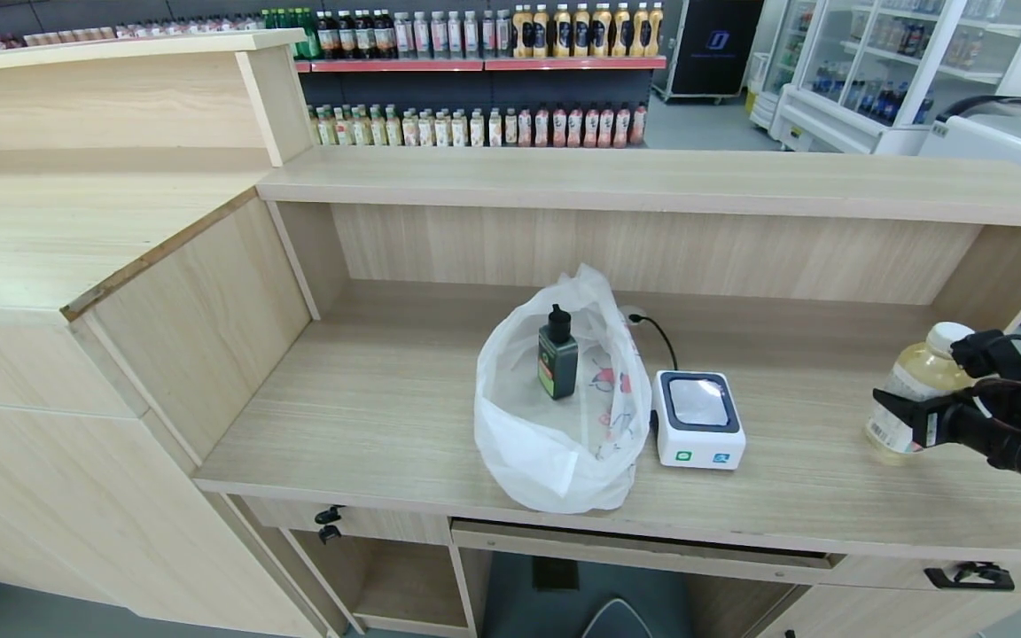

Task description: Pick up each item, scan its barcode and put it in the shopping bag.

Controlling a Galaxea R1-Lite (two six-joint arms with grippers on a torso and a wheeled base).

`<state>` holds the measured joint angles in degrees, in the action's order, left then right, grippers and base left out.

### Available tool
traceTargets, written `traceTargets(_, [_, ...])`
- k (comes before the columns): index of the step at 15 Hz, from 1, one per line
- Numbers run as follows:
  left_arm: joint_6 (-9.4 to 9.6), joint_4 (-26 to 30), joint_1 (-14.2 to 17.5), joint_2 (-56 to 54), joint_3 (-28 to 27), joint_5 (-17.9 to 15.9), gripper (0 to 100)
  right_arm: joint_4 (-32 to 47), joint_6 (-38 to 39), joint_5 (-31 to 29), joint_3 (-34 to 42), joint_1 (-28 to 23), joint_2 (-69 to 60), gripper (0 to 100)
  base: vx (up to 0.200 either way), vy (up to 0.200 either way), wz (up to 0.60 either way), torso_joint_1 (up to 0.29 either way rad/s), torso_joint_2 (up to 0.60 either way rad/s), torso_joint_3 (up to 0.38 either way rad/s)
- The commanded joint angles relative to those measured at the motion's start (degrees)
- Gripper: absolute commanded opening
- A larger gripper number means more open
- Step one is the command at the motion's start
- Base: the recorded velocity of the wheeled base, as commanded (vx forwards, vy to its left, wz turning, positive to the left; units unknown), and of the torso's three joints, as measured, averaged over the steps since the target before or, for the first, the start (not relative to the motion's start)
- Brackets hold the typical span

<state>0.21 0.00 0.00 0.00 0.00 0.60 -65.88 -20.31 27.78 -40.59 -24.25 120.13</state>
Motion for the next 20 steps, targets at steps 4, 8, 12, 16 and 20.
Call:
traceTargets(4, [-0.03, 0.00, 0.00, 0.00, 0.00, 0.02, 0, 18.68, 20.31, 17.74, -1.42, 6.32, -23.62, 0, 0.000, 0.000, 0.00, 0.000, 0.00, 0.000])
traceTargets(8, [-0.03, 0.00, 0.00, 0.00, 0.00, 0.02, 0, 40.74, 35.34, 29.70, -8.10, 17.22, -41.99, 0, 0.000, 0.000, 0.00, 0.000, 0.00, 0.000])
traceTargets(12, [-0.03, 0.00, 0.00, 0.00, 0.00, 0.02, 0, 42.76, 42.28, 28.91, -8.71, 31.72, -47.35, 0, 0.000, 0.000, 0.00, 0.000, 0.00, 0.000])
traceTargets(16, [0.06, 0.00, 0.00, 0.00, 0.00, 0.02, 0, 42.85, 42.19, 26.89, -3.88, 40.16, -49.99, 0, 0.000, 0.000, 0.00, 0.000, 0.00, 0.000])
traceTargets(20, [-0.03, 0.00, 0.00, 0.00, 0.00, 0.02, 0, 46.98, 42.11, 26.80, -2.74, 43.50, -52.45, 0, 0.000, 0.000, 0.00, 0.000, 0.00, 0.000])
